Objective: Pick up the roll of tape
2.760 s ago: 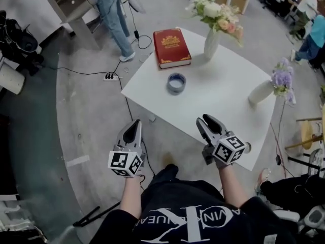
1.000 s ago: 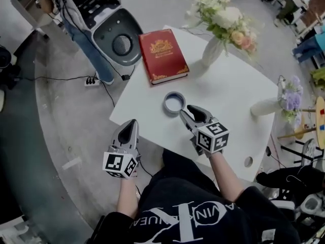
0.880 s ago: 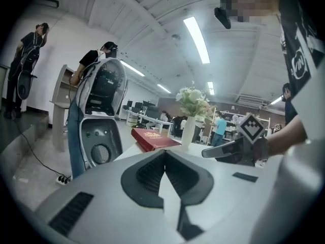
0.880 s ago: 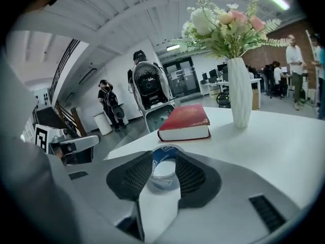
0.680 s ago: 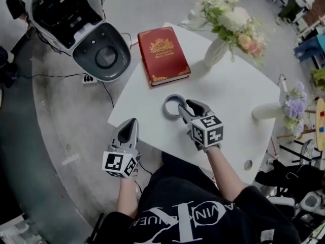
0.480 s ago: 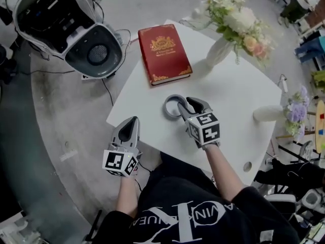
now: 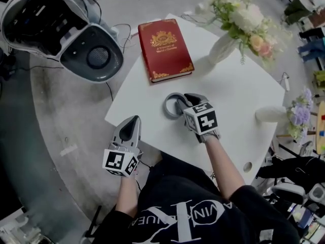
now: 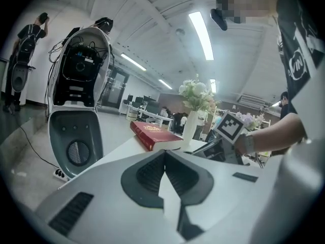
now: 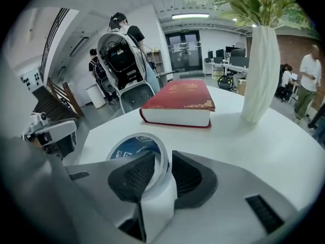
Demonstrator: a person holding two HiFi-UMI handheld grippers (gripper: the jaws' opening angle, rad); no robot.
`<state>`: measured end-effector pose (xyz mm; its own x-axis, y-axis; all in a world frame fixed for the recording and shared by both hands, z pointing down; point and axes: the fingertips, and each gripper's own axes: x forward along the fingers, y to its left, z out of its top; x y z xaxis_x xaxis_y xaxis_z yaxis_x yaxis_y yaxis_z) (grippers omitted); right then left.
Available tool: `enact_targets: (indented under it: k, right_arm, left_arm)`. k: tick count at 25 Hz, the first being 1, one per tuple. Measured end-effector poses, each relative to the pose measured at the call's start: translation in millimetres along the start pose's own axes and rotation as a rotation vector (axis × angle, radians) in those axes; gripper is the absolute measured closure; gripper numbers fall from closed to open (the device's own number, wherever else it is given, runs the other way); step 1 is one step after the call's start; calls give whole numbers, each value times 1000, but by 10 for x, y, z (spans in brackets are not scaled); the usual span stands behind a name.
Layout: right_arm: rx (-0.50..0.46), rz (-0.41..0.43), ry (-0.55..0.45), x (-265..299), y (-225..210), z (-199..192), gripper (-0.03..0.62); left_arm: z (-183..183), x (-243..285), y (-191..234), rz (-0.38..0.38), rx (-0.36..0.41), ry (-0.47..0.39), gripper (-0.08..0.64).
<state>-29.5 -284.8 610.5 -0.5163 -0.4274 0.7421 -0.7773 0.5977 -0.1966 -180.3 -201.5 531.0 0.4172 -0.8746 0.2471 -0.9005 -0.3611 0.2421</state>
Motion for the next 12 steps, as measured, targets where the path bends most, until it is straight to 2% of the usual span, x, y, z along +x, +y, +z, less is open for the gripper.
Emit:
enact_targets:
  k: [4,9,12]
  right_arm:
    - [-48,-17,1,31,-19,28,518]
    - [-72,-32,-40,-46,-22,70,526]
    - [-48,-29,-89,-148,-24,118,526]
  left_arm:
    - [-6,-24,70,22,-5,-5,558]
    - [33,-96,95,41,-8,-17,558]
    - [59,-137,61,40,-2,-19,558]
